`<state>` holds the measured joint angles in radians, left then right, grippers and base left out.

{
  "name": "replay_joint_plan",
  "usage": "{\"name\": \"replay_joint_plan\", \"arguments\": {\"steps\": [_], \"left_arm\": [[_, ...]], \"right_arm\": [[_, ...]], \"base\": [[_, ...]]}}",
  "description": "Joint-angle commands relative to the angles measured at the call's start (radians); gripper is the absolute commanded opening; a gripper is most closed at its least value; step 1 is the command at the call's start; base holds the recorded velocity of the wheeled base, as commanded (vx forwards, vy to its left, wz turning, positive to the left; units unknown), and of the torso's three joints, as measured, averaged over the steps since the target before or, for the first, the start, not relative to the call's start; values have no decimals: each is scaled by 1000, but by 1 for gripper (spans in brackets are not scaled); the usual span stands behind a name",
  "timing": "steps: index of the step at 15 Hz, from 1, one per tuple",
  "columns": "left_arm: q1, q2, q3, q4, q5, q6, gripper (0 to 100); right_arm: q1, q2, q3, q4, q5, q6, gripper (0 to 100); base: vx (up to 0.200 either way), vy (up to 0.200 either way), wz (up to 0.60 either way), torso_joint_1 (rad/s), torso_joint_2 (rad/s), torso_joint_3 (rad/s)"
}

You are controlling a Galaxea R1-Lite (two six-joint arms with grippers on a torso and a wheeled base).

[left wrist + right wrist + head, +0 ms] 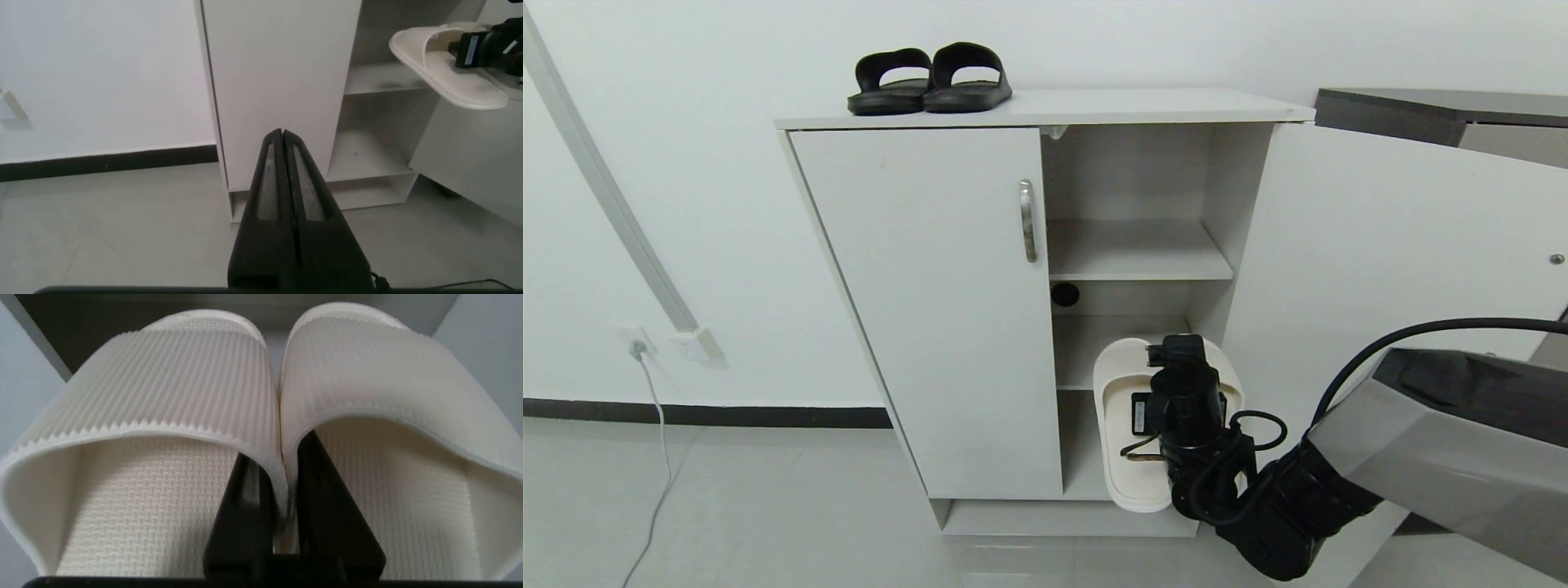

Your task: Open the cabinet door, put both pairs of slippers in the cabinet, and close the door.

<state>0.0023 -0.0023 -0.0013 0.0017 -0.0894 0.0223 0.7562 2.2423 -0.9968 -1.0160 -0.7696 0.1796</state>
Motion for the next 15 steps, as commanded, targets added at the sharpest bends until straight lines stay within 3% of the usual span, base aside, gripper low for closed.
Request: {"name": "replay_joint_plan", "arguments": {"steps": [1, 15], "left_arm": [[-1, 2, 0, 0, 0, -1, 0], [-1, 2, 0, 0, 0, -4, 0]], "right_arm": [[12, 29, -42, -10, 41, -6, 0], [28, 83, -46, -35, 53, -6, 0]], "base": [[0, 0, 0, 0, 0, 0], [0, 0, 0, 0, 0, 0]]}}
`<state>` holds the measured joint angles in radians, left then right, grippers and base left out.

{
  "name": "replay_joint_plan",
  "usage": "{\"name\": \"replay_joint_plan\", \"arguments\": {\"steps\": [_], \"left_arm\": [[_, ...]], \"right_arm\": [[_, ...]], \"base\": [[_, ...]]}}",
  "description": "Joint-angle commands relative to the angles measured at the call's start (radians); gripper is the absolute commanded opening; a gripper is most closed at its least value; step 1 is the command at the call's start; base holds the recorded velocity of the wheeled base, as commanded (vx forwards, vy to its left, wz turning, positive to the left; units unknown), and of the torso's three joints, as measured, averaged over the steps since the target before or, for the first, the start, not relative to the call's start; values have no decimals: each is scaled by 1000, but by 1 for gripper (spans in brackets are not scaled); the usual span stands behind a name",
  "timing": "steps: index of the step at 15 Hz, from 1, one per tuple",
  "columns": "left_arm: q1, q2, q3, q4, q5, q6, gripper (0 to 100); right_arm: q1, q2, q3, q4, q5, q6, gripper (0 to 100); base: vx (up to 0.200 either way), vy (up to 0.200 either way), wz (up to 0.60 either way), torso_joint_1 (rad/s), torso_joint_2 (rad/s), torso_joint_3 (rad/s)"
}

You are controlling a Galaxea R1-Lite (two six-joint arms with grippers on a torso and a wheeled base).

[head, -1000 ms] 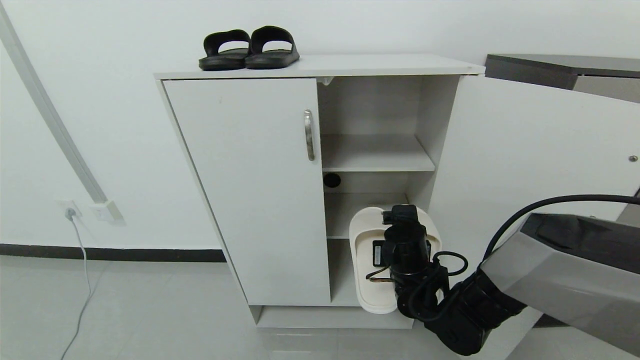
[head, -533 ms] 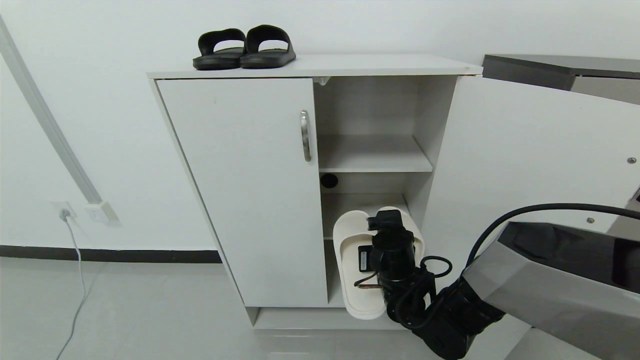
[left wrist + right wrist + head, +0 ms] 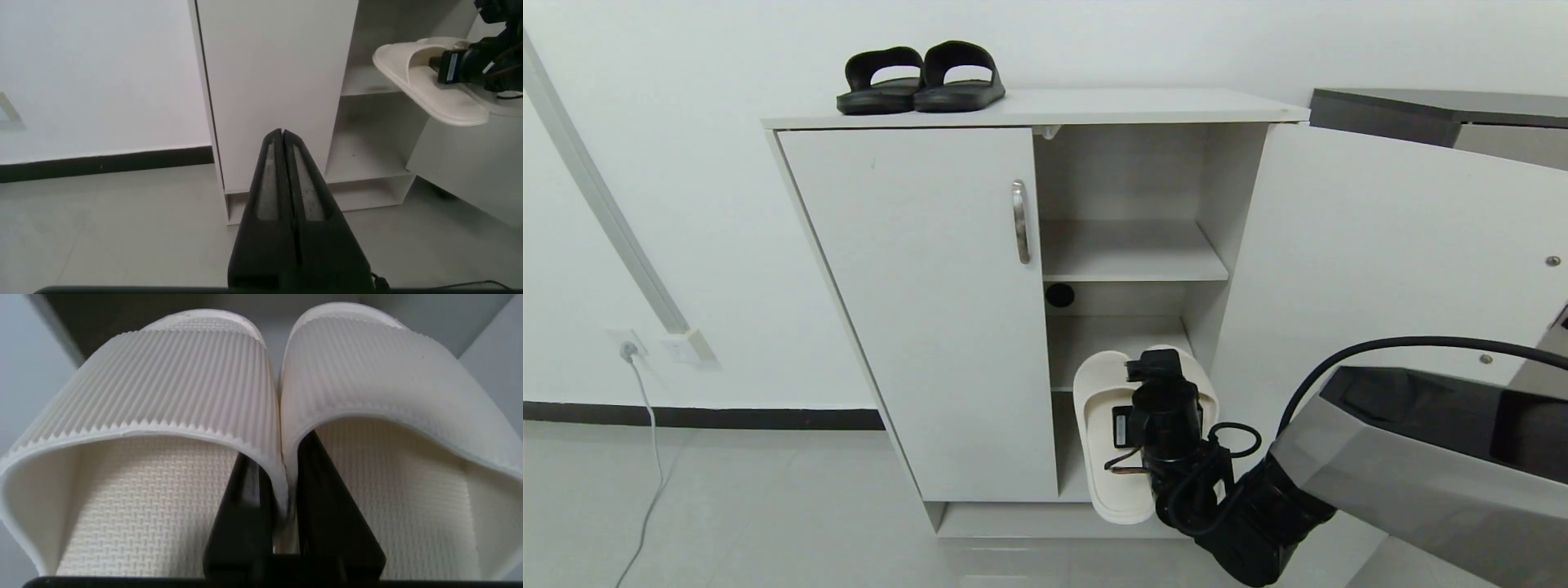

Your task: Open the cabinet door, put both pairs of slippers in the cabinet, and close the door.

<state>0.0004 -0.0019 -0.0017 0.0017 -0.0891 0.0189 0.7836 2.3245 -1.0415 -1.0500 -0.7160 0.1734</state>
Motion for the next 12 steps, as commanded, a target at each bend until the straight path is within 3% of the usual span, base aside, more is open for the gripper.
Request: {"name": "replay_joint_plan", "arguments": {"steps": [1, 7, 12], "left_arm": [[1, 2, 0, 0, 0, -1, 0], [1, 3, 0, 0, 0, 1, 0], [1, 2, 0, 0, 0, 1, 0]], "right_arm": [[0, 1, -2, -1, 0, 0, 0], [5, 12, 0, -28, 12, 0, 0], [11, 26, -3, -30, 10, 0, 0]], "base": [[0, 0, 0, 0, 0, 0], [0, 0, 0, 0, 0, 0], [0, 0, 0, 1, 1, -166]]}}
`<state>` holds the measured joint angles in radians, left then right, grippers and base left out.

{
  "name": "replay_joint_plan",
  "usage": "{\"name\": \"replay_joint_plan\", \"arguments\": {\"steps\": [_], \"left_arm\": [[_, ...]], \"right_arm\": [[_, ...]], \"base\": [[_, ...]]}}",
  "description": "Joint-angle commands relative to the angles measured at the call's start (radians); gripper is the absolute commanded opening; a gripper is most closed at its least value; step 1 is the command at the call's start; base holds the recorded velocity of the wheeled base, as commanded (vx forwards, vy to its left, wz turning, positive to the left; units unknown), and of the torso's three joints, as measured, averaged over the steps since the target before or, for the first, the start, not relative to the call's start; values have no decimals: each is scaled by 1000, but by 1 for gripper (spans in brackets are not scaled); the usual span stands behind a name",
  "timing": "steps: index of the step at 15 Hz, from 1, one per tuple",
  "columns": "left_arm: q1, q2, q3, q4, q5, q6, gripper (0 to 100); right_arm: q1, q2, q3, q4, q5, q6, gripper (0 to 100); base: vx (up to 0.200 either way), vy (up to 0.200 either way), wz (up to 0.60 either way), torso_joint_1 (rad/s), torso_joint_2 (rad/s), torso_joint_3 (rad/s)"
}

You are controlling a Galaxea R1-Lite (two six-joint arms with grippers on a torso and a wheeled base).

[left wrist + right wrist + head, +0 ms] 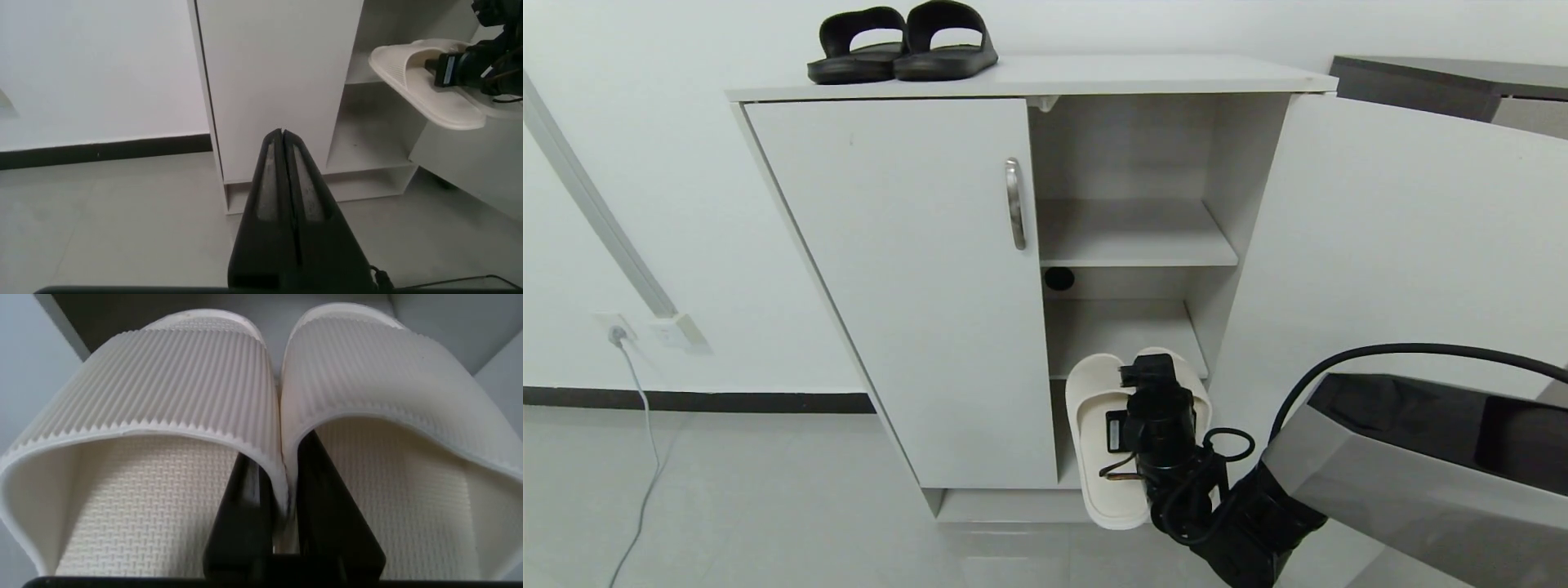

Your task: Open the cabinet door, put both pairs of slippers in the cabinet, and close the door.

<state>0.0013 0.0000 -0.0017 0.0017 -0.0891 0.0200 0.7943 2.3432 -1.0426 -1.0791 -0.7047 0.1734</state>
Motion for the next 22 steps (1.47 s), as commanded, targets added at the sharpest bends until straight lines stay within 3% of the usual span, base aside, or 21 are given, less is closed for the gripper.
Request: {"name": "replay_joint_plan", "arguments": {"steps": [1, 6, 10, 17, 22], "left_arm": [[0, 2, 0, 0, 0, 0, 0], [0, 2, 0, 0, 0, -2, 0], [0, 2, 0, 0, 2, -2, 0], [0, 0, 0, 0, 0, -2, 0], [0, 2, 0, 0, 0, -2, 0]], "right_arm": [[0, 10, -7, -1, -1, 0, 0], [-12, 42, -19, -38, -2, -2, 0], [-30, 102, -16, -265, -4, -129, 0], [-44, 108, -17, -272, -4, -138, 0], [-44, 107, -25, -272, -6, -141, 0]], "base": [[0, 0, 0, -7, -2, -183], [0, 0, 0, 1, 5, -179], [0, 0, 0, 1, -1, -16], [0, 0, 0, 0, 0, 0], [200, 0, 0, 0, 0, 1]]}}
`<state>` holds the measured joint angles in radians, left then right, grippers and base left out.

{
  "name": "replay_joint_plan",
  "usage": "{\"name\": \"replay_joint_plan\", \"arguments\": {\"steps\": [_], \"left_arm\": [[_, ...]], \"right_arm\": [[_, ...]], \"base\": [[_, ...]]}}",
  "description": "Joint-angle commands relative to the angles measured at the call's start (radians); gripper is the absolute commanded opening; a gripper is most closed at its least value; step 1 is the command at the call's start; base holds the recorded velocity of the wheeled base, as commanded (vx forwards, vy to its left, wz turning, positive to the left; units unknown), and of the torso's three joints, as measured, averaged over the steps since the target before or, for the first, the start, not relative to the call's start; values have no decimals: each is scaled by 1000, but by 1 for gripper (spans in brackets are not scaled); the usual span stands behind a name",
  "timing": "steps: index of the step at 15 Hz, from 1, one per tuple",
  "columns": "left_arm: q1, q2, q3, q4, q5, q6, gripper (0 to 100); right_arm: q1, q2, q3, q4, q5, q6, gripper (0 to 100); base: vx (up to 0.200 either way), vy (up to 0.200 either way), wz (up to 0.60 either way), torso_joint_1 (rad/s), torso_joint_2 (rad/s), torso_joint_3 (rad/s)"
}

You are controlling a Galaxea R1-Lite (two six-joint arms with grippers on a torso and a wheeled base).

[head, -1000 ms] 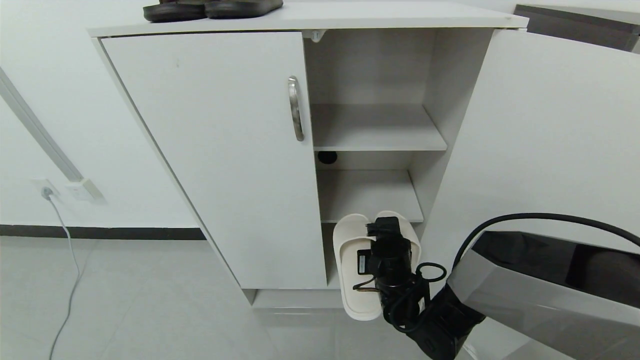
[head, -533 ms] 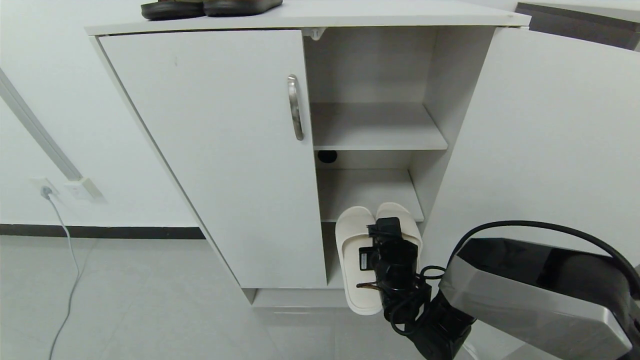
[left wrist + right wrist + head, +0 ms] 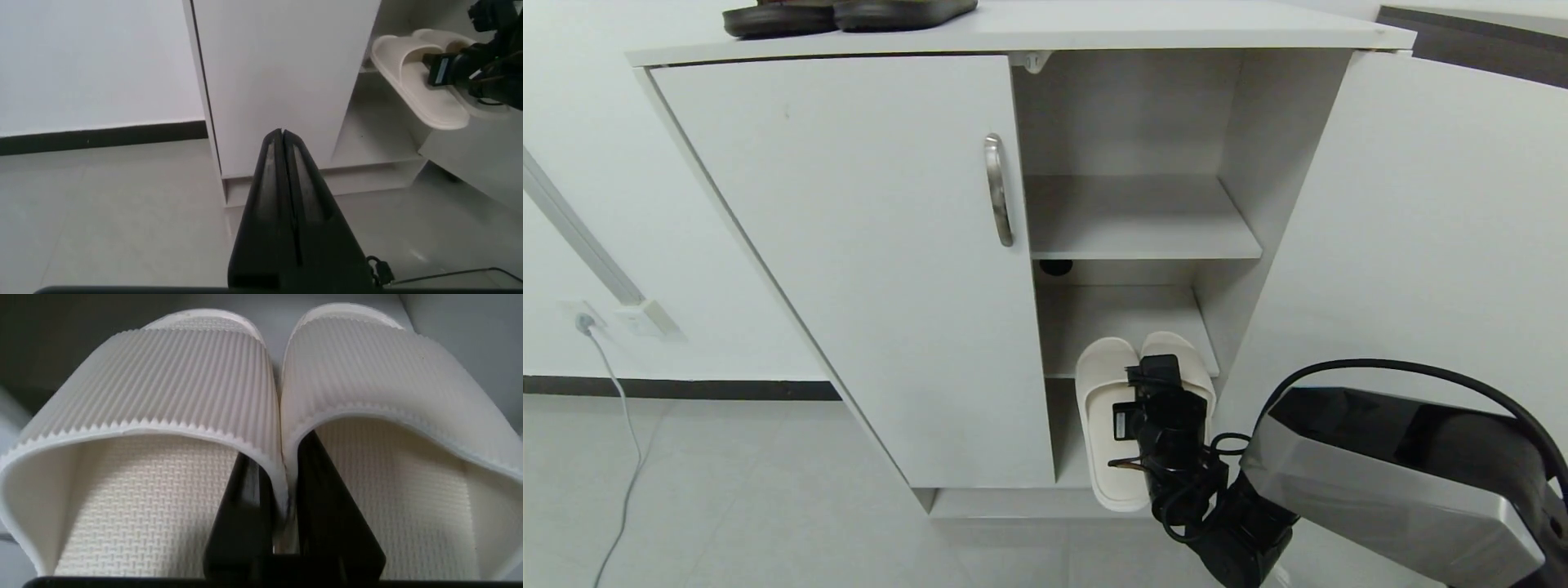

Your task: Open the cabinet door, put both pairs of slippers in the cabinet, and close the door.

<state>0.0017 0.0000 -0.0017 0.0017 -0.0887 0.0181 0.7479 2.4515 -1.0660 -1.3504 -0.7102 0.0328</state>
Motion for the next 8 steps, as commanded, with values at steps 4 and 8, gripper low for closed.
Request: {"name": "replay_joint_plan", "arguments": {"steps": [4, 8], "left_arm": [[0, 2, 0, 0, 0, 0, 0], [0, 0, 0, 0, 0, -1, 0]], "right_arm": [[-10, 4, -5, -1, 6, -1, 0], [-39, 50, -86, 31, 38, -2, 0]], "base": [[200, 0, 0, 6, 4, 1], [0, 0, 0, 0, 0, 0]]}}
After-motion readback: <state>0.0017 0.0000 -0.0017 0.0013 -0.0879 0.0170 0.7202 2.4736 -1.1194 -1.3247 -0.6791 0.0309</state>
